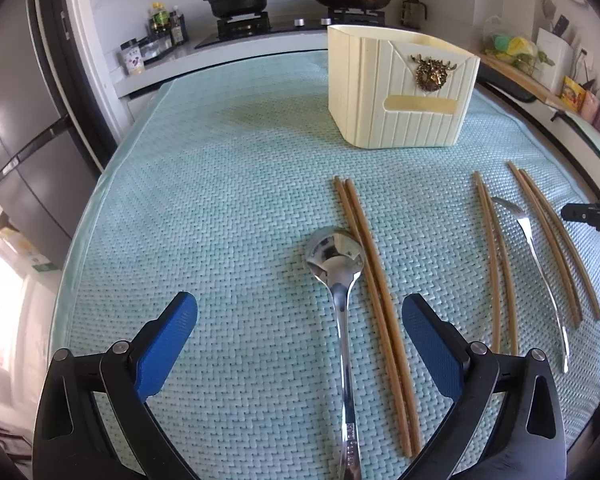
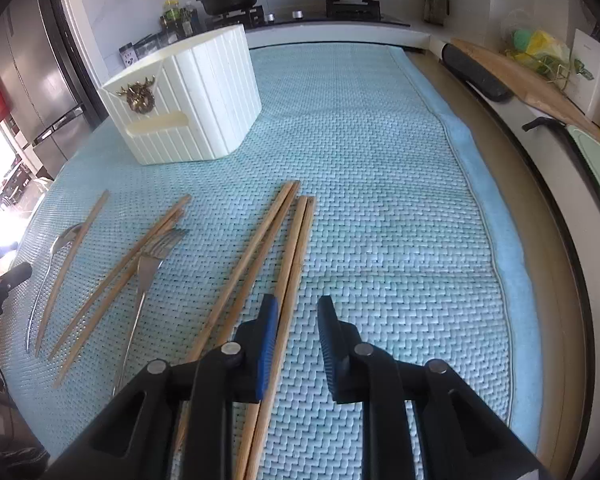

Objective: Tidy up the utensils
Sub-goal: 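Lower the left tool over the metal spoon and close on its handle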

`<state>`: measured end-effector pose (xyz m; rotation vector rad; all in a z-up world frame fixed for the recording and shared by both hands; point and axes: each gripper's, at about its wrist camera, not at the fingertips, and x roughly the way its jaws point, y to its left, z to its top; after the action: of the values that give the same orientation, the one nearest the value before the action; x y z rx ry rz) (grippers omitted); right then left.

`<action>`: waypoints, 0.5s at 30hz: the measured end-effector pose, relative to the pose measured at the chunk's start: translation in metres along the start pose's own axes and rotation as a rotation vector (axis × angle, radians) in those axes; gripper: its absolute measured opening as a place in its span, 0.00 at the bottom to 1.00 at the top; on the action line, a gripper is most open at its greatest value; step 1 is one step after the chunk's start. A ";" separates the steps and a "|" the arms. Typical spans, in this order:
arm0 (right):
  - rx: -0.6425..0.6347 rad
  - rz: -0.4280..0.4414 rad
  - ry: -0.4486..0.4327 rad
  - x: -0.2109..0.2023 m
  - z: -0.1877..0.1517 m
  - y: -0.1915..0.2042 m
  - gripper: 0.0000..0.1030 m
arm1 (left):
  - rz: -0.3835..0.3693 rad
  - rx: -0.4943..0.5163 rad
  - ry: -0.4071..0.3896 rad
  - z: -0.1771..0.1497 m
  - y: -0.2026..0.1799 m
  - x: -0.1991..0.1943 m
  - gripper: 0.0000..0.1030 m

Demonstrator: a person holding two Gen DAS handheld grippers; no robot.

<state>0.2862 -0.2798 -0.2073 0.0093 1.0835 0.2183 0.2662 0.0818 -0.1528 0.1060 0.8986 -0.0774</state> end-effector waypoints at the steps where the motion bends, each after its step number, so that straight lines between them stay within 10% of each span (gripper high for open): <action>1: -0.003 0.002 0.016 0.005 0.002 0.000 0.17 | 0.002 -0.003 0.004 0.001 0.002 0.002 0.99; 15: -0.011 0.047 0.110 0.034 0.032 -0.010 0.14 | -0.006 -0.025 0.040 0.002 0.014 0.014 0.99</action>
<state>0.3312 -0.2802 -0.2229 0.0134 1.1923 0.2699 0.2778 0.0952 -0.1619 0.0819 0.9398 -0.0700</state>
